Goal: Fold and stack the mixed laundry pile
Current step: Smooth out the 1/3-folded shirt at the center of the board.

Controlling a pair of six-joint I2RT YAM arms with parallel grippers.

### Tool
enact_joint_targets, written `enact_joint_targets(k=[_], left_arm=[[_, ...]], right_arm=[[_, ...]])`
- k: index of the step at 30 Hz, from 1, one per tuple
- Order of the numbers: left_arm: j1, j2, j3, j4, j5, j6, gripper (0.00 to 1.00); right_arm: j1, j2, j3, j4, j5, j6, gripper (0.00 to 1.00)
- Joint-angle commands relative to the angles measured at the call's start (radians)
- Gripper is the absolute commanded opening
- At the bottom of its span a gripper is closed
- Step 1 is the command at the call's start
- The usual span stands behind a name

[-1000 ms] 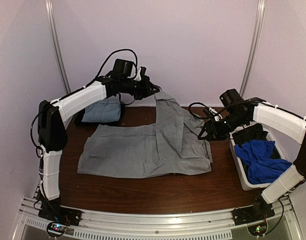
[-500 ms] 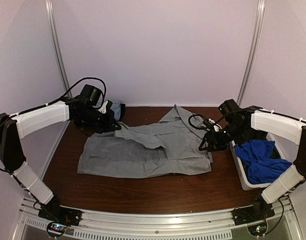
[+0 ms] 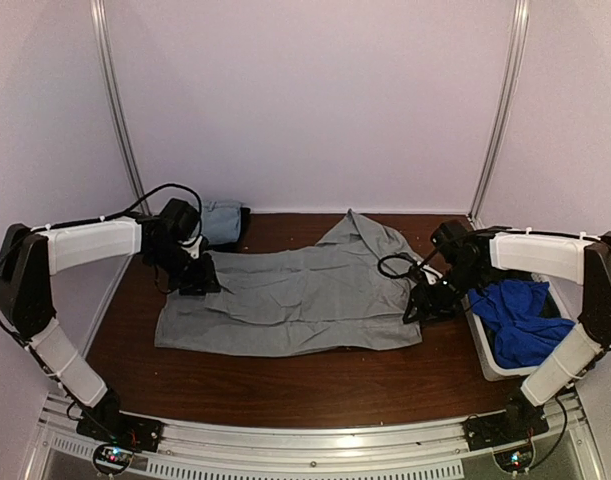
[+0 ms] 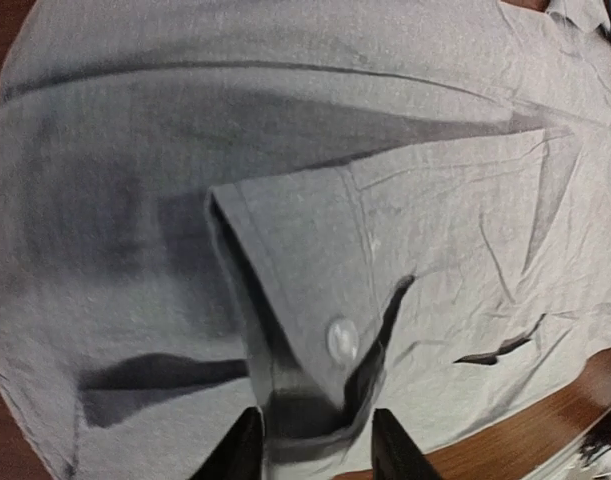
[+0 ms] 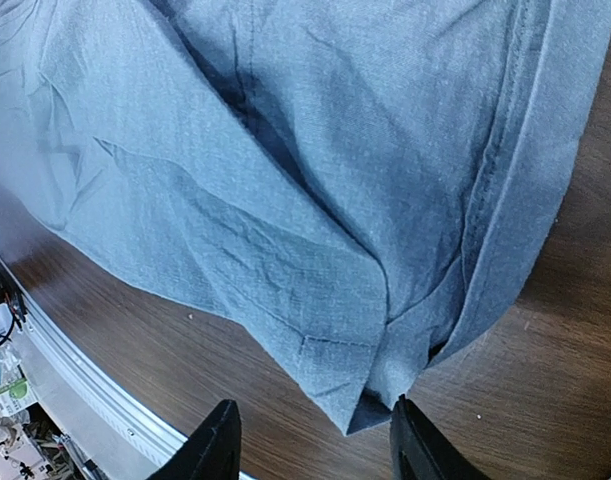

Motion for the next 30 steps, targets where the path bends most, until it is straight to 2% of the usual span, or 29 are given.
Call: enact_joint_targets(k=[1,5,9,12,14,20,26,28,30], left_arm=[[0.049,-0.029,-0.005,-0.043,-0.115,0.01,0.48],[0.105,-0.105,-0.088,-0.066,-0.121,0.009,0.49],[0.125,-0.155,-0.185,-0.005,-0.033,0.025,0.51],[0.125,-0.147,-0.199,0.03,0.012,0.02,0.51],[0.125,-0.135,-0.194,0.004,-0.017,0.012,0.52],[0.129,-0.213,-0.262,-0.075,-0.084,-0.046,0.66],[0.164,-0.277,-0.331,-0.147,-0.113,-0.071,0.69],[0.188,-0.294,-0.351,-0.177,-0.125,-0.082,0.72],[0.22,-0.309,-0.365,-0.206,-0.129,-0.091,0.75]], right_arm=[[0.003,-0.033,-0.008,-0.062,0.072,0.013,0.52],[0.002,-0.056,-0.029,-0.097,0.088,0.01,0.52],[0.003,-0.047,-0.069,-0.057,0.06,0.029,0.52],[0.0,-0.02,-0.078,-0.024,0.04,0.044,0.51],[-0.001,0.003,-0.081,-0.007,0.021,0.049,0.5],[-0.001,0.024,-0.091,0.004,0.019,0.049,0.48],[-0.002,0.038,-0.073,0.022,-0.003,0.051,0.44],[-0.003,0.039,-0.068,0.02,-0.007,0.047,0.4],[-0.004,0.043,-0.066,0.013,-0.007,0.038,0.28]])
